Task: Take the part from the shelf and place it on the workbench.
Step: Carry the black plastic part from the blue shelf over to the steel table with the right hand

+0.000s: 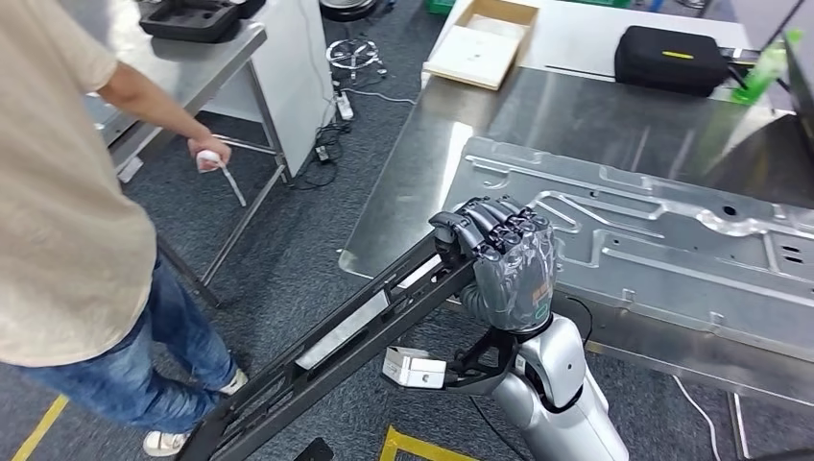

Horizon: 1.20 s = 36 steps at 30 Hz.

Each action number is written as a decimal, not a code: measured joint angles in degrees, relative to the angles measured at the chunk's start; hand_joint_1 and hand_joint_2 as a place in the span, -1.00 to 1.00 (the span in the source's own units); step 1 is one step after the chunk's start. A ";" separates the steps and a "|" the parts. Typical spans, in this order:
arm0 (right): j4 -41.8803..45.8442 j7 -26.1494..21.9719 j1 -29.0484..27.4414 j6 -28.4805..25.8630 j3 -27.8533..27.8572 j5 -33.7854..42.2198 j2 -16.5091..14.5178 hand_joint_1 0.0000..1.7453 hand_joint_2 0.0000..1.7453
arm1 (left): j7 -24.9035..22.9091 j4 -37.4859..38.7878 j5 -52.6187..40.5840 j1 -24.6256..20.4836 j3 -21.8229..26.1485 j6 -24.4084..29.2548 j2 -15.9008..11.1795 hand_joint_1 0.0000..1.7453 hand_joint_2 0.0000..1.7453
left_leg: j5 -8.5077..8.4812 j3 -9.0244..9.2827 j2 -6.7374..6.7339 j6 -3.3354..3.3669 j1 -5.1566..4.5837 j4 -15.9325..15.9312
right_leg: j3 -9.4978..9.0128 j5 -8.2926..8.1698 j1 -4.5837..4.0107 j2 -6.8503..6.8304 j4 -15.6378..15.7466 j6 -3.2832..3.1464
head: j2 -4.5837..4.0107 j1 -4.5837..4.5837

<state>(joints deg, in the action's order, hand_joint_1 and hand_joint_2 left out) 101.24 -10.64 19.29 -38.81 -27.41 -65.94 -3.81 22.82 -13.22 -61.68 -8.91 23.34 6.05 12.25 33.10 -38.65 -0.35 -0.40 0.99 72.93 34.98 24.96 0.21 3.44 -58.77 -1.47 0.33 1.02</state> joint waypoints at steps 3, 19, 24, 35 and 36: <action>0.00 0.00 0.09 0.22 0.00 0.08 -0.01 1.00 1.00 | -0.06 -0.01 0.02 -0.13 -0.05 -1.31 -0.15 -1.00 1.00 | -6.10 3.94 3.18 1.10 -0.07 -10.66 | -0.08 0.17 -0.09 2.29 -0.30 0.25 | 0.00 0.02; 0.04 0.09 0.14 0.31 0.37 1.01 0.14 1.00 1.00 | -0.60 0.00 0.03 0.26 -0.59 -2.39 -0.34 -1.00 1.00 | -5.65 7.74 -4.30 1.13 -0.05 -15.17 | 1.65 -0.68 1.13 -6.79 -1.51 3.47 | 0.00 0.39; 0.07 -0.04 -0.05 0.01 0.67 1.29 0.17 1.00 1.00 | -0.65 0.00 0.04 0.07 -0.69 -1.87 -0.34 -1.00 1.00 | -3.96 8.13 -4.75 -0.55 -0.03 -14.13 | 1.16 -0.64 0.79 -4.66 -0.32 1.41 | 0.00 0.34; 0.02 -0.15 -0.27 -0.07 0.76 1.79 0.14 1.00 1.00 | -0.66 0.00 0.46 0.25 -0.85 -1.68 -0.43 -1.00 1.00 | -5.60 4.01 1.68 0.55 0.03 -9.22 | 0.90 -0.57 0.28 1.79 -0.66 0.30 | 0.00 0.30; 0.02 -0.15 -0.27 -0.08 0.76 1.80 0.14 1.00 1.00 | -0.66 0.00 0.46 0.25 -0.85 -1.68 -0.43 -1.00 1.00 | -5.81 4.20 1.92 0.59 0.03 -9.66 | 0.91 -0.57 0.29 1.84 -0.67 0.30 | 0.00 0.30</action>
<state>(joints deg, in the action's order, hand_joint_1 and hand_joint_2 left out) 101.26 -10.80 19.02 -38.89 -26.64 -64.14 -3.67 22.16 -13.22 -61.22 -8.66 22.49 4.37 11.82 27.29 -34.45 1.56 0.19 1.02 63.26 35.88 24.40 0.50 5.28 -59.44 -1.18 0.33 1.31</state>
